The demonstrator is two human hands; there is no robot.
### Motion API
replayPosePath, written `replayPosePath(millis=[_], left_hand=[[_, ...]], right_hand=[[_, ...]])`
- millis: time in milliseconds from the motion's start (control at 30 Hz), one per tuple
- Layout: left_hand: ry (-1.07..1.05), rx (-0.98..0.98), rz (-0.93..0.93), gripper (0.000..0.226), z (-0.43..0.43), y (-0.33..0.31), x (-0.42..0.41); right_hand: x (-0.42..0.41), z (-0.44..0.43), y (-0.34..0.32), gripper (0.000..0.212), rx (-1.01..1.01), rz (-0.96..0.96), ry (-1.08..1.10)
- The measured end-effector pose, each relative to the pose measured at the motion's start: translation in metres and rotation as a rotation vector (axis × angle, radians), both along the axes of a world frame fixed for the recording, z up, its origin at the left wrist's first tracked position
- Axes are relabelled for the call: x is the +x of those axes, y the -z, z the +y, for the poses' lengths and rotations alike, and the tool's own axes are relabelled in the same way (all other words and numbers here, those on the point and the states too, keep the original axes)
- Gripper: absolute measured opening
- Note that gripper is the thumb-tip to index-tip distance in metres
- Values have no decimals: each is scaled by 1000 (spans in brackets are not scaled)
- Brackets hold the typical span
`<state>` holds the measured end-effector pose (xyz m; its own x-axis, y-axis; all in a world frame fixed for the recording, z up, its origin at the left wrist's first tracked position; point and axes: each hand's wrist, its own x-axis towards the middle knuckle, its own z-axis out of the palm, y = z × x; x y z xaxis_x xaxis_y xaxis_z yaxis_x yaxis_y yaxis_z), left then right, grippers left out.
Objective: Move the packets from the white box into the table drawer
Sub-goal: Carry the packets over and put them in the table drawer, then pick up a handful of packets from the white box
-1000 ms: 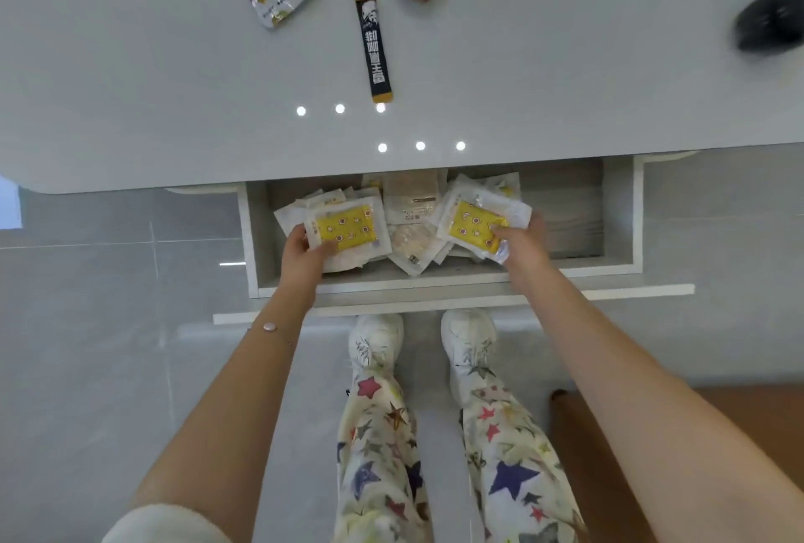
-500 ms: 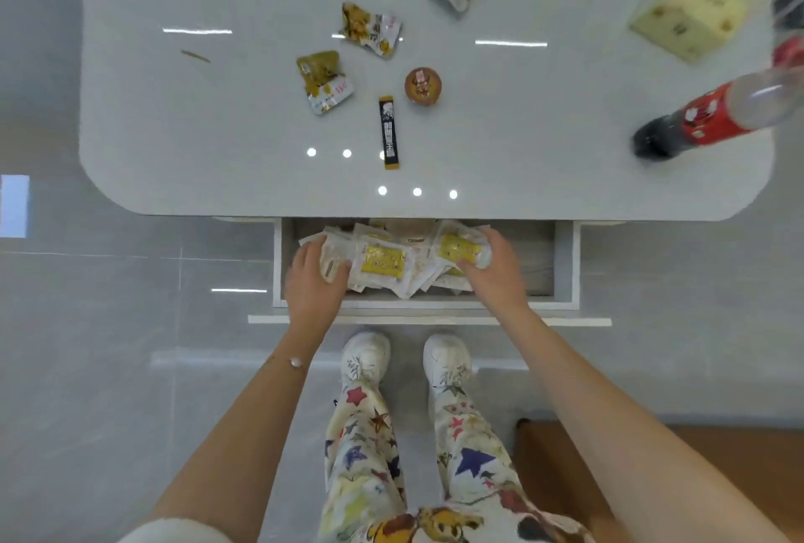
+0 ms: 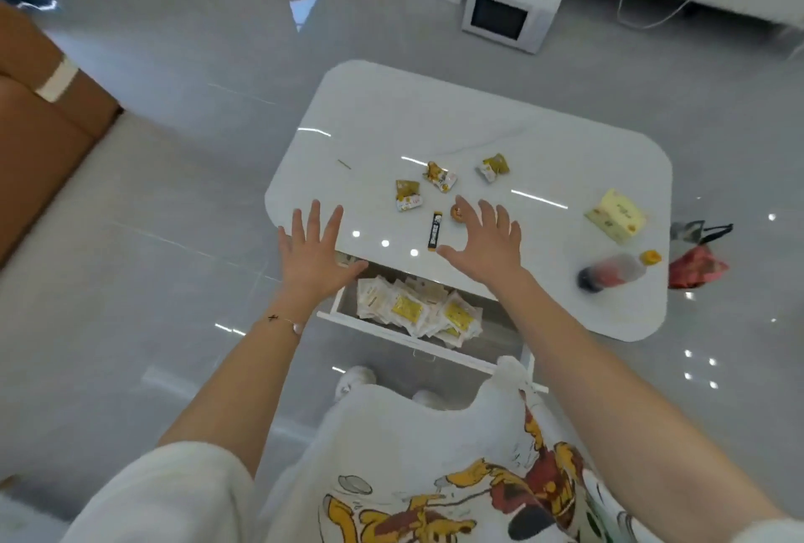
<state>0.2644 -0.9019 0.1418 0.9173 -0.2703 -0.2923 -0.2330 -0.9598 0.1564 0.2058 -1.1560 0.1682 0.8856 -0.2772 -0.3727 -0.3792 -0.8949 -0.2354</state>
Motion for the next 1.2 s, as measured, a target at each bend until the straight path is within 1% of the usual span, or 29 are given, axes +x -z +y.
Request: replayPosePath(millis=[133, 267, 333, 467, 600, 800, 1000, 1100, 1200], left_hand=[[-91, -15, -59, 100, 48, -32, 1], [-232, -49, -86, 100, 106, -48, 10], [-302, -65, -112, 99, 142, -58, 17], [-383, -69, -153, 98, 231, -73, 34], [-453, -43, -173, 99, 341, -84, 45], [-629, -27, -191, 99, 498, -98, 51], [-837, -78, -227, 99, 602, -101, 45], [-941, -105, -267, 97, 645, -96, 31], [-1062, -96, -270, 97, 689, -85, 12]], right_hand=[[24, 39, -35, 88, -57, -41, -148], [51, 88, -51, 90, -45, -61, -224], [71, 127, -58, 89, -55, -79, -283], [111, 222, -73, 88, -54, -99, -386], [149, 339, -80, 86, -27, -118, -468], [193, 512, -94, 88, 25, -185, -615], [228, 648, -107, 89, 40, -239, -783], [239, 708, -101, 88, 72, -241, -889], [244, 767, -90, 88, 78, -227, -1010]])
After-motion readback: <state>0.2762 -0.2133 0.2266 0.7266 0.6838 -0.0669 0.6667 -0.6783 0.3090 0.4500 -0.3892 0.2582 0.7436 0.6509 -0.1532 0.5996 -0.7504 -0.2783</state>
